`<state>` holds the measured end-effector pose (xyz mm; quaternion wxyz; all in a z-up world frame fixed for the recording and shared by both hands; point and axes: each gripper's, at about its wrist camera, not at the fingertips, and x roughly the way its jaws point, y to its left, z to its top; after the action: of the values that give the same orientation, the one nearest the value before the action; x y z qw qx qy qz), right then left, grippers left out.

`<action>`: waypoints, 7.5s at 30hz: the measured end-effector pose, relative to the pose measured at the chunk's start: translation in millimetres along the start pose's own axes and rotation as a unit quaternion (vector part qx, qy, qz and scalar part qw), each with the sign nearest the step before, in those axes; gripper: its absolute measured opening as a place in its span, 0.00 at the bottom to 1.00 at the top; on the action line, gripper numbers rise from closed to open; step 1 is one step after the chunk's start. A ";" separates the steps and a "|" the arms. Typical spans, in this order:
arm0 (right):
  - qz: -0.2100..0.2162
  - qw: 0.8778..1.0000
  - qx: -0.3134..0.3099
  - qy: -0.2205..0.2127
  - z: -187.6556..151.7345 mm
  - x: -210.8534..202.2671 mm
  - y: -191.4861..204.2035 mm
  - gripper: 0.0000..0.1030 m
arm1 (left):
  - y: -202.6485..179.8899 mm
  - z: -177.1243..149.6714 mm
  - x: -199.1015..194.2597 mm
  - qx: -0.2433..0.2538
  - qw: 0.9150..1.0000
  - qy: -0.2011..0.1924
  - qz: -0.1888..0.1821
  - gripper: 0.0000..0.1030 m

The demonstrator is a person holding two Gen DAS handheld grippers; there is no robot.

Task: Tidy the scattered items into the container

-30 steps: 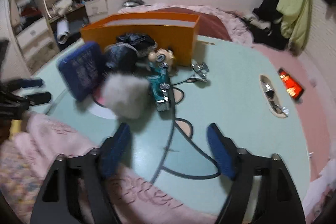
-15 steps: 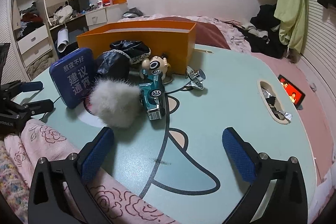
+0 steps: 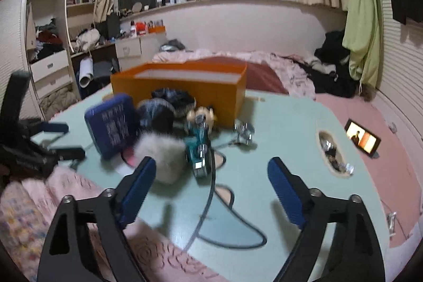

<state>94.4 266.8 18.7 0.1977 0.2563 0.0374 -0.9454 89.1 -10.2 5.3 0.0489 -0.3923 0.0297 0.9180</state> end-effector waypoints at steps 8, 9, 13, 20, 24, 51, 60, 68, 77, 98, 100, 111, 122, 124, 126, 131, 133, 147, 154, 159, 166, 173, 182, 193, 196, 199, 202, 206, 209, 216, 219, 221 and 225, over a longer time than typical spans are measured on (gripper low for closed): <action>-0.021 0.998 0.045 0.040 37.9 28.1 -14.3 0.55 | 0.1 0.1 -0.1 0.000 1.000 0.000 0.000 1.00; -0.022 0.997 0.049 0.047 38.8 31.9 -14.9 0.54 | 0.1 0.1 -0.1 0.000 1.000 0.000 0.000 1.00; -0.002 0.996 0.055 0.065 37.1 39.5 -10.9 0.53 | 0.1 0.1 -0.1 0.000 1.000 0.000 0.000 1.00; -0.004 0.994 0.019 0.104 36.8 58.7 2.7 0.45 | 0.1 0.1 -0.2 0.000 1.000 0.000 0.000 1.00; -0.006 0.987 -0.009 0.158 26.6 78.5 11.1 0.42 | 0.1 0.0 0.1 0.000 1.000 0.000 0.000 1.00; 0.025 1.000 0.006 -0.003 2.8 22.8 1.7 0.29 | 26.7 58.5 32.5 0.019 0.998 0.051 -0.018 0.61; 0.027 1.000 0.002 0.006 5.1 23.5 3.2 0.29 | 19.5 64.5 43.6 0.039 0.997 0.064 -0.036 0.41; 0.027 1.000 0.013 0.002 9.6 20.4 -1.8 0.29 | 34.6 54.9 -3.8 0.002 0.999 -0.007 -0.044 0.40; 0.052 0.998 0.034 -0.020 62.4 24.1 -5.9 0.29 | 32.2 114.7 -43.7 -0.008 0.995 -0.089 -0.044 0.40; 0.096 0.983 0.143 0.068 146.1 159.6 -36.3 0.44 | 12.2 182.5 63.5 -0.032 0.999 -0.008 -0.028 0.59; 0.095 0.983 0.147 0.050 149.1 148.6 -38.7 0.50 | 14.6 177.2 55.2 -0.035 0.999 -0.015 -0.026 0.60; 0.075 0.993 0.095 0.014 113.4 62.9 -16.6 0.64 | 22.7 94.9 2.3 -0.037 0.999 -0.017 -0.017 0.82; 0.081 0.990 0.010 0.119 37.1 37.8 20.5 0.64 | 10.1 29.3 4.6 -0.016 0.999 0.035 -0.006 0.84; 0.085 0.989 -0.005 0.125 30.5 34.9 25.8 0.64 | 3.3 21.4 11.0 -0.006 0.999 0.040 0.004 0.87; 0.077 0.988 -0.021 0.131 25.0 35.7 30.6 0.65 | -3.0 15.2 12.6 -0.001 1.000 0.029 0.010 1.00; 0.051 0.984 -0.053 0.163 7.5 53.4 38.4 0.80 | -6.4 12.1 12.2 0.006 1.000 0.018 -0.006 1.00; 0.040 0.985 -0.050 0.158 4.9 58.2 33.3 0.93 | -5.5 11.2 12.2 0.007 1.000 0.013 -0.008 1.00; 0.042 0.989 -0.032 0.137 -0.3 58.9 19.2 1.00 | -5.0 11.0 12.6 0.010 1.000 0.005 -0.010 1.00; 0.042 0.989 -0.032 0.137 -0.2 58.6 19.3 1.00 | -4.9 11.0 12.7 0.010 1.000 0.005 -0.010 1.00; 0.042 0.989 -0.032 0.137 -0.5 58.5 19.5 1.00 | -5.0 11.0 12.5 0.010 1.000 0.005 -0.010 1.00; 0.042 0.989 -0.032 0.137 -0.5 58.2 19.6 1.00 | -5.0 11.0 12.5 0.010 1.000 0.005 -0.010 1.00; 0.042 0.989 -0.032 0.137 -0.5 57.9 19.4 1.00 | -5.2 10.9 12.5 0.010 1.000 0.005 -0.009 1.00; 0.042 0.989 -0.032 0.137 -0.7 57.8 19.7 1.00 | -5.2 10.8 12.5 0.010 1.000 0.005 -0.009 1.00; 0.042 0.989 -0.032 0.137 -0.9 57.7 19.6 1.00 | -5.3 11.1 12.4 0.010 1.000 0.004 -0.009 1.00; 0.042 0.989 -0.032 0.137 -0.9 57.7 19.5 1.00 | -5.3 11.1 12.4 0.010 1.000 0.004 -0.009 1.00; 0.042 0.989 -0.032 0.137 -0.9 57.7 19.4 1.00 | -5.3 11.1 12.5 0.010 1.000 0.004 -0.009 1.00; 0.042 0.989 -0.032 0.137 -0.9 57.6 19.2 1.00 | -5.3 11.0 12.4 0.010 1.000 0.004 -0.009 1.00; 0.038 0.989 -0.030 0.137 -1.6 56.6 21.8 1.00 | -5.2 10.9 12.4 0.010 1.000 0.003 -0.010 1.00; 0.035 0.990 -0.030 0.137 -0.8 55.4 22.7 1.00 | -6.2 11.9 11.1 0.010 1.000 0.002 -0.010 1.00; 0.048 0.989 -0.035 0.133 8.1 52.4 27.9 0.98 | -6.7 12.4 10.9 0.010 1.000 0.002 -0.010 1.00; 0.066 0.990 -0.037 0.121 20.9 50.2 33.4 0.93 | -6.6 12.2 11.0 0.010 1.000 0.002 -0.010 1.00; 0.074 0.990 -0.046 0.115 30.1 52.2 40.5 0.88 | -6.6 12.2 11.0 0.010 1.000 0.002 -0.010 1.00; 0.082 0.984 -0.053 0.148 30.9 69.0 49.0 0.50 | -6.7 12.1 11.0 0.010 1.000 0.002 -0.010 1.00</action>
<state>44.6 192.0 12.5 0.2804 0.3851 0.0950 -0.8741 73.6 -1.7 5.6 0.0618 -0.3935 0.0349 0.9166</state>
